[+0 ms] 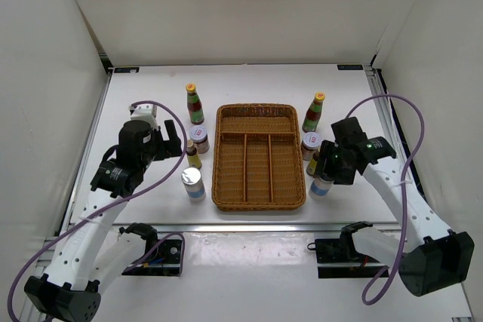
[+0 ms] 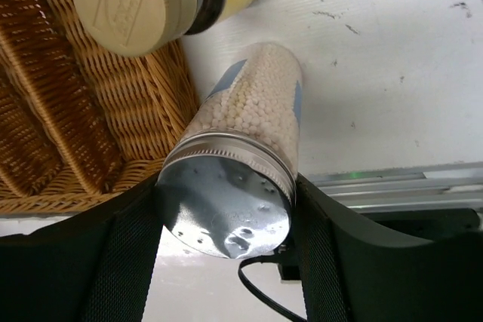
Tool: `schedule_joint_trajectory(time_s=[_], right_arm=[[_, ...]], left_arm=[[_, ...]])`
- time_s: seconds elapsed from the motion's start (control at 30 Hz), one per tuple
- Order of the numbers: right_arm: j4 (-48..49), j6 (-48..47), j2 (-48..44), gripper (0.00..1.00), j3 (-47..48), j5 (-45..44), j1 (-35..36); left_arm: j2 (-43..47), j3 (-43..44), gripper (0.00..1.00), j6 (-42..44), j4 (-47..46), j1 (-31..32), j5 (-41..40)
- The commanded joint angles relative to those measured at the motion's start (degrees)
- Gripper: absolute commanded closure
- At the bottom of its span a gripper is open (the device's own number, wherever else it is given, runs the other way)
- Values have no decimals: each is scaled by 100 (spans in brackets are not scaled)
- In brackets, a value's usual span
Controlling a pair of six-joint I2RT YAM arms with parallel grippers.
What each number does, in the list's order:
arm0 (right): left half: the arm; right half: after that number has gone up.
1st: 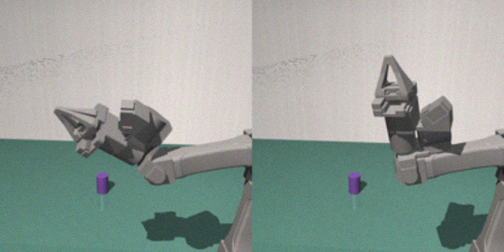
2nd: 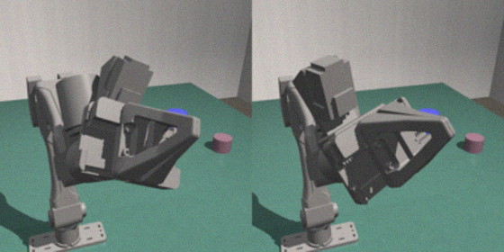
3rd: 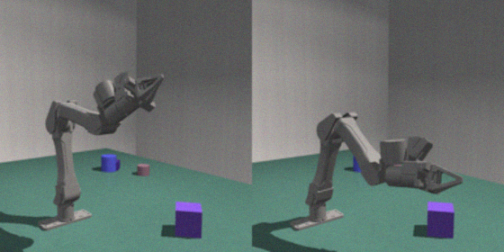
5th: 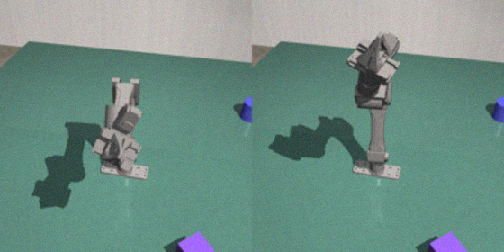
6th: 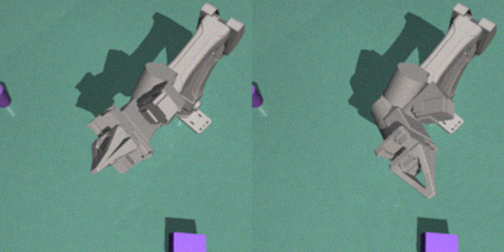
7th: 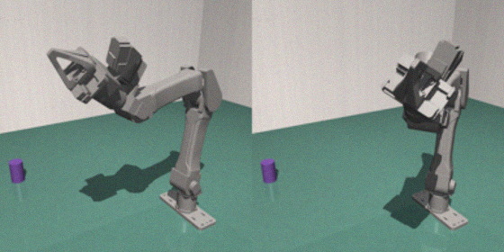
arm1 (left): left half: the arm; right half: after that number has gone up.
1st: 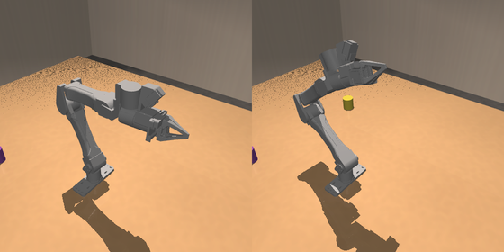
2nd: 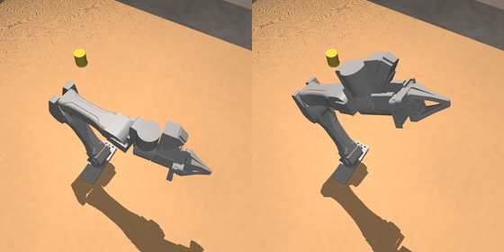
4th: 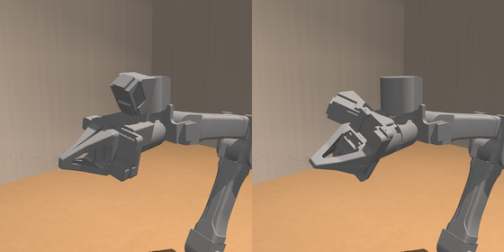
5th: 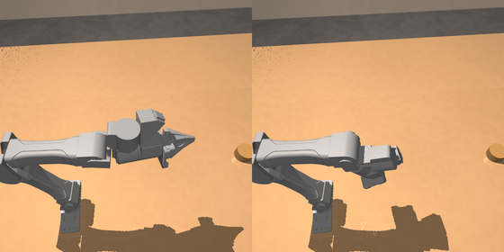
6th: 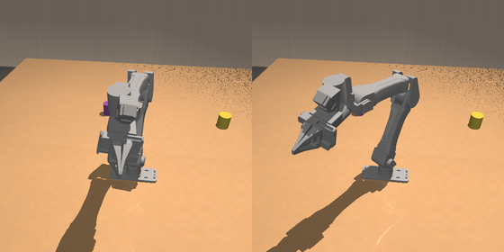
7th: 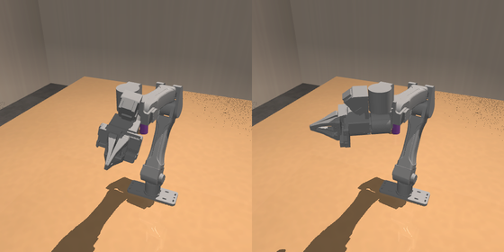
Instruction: Organize the condiment bottles
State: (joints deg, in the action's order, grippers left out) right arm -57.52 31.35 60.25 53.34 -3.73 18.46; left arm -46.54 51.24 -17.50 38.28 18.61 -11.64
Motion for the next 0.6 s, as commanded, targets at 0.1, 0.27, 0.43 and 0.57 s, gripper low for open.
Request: schedule_joint_trajectory(time_s=[0.1,0.27,0.43,0.57], right_arm=[[-664,292,-302,96,808,-567,482],[-1015,345,-356,99,2020,-691,764],[-753,38,48,99,2742,-480,958],[54,-173,715,99,2909,-270,1090]], left_arm=[[40,-18,0,-43,-128,20,-14],[-13,-18,0,-43,-128,20,-14],[-65,-18,0,-43,-128,20,-14],[-118,-18,0,-43,-128,20,-14]])
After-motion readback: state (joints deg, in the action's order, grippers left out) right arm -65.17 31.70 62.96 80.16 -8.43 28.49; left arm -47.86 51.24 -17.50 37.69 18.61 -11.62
